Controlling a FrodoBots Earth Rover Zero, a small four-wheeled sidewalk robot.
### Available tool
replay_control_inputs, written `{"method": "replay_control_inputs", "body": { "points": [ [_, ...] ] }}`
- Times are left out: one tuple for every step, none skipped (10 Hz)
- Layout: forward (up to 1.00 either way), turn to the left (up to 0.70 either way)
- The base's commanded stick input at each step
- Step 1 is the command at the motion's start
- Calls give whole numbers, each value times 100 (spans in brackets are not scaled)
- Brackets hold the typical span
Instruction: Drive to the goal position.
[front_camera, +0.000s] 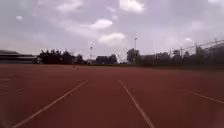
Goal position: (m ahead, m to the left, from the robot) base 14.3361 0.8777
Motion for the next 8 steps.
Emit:
{"method": "replay_control_inputs", "body": {
  "points": [
    [45, 0],
    [45, 0],
    [45, 0],
    [45, 0],
    [45, 0],
    [45, 0],
    [45, 0],
    [45, 0]
  ]
}}
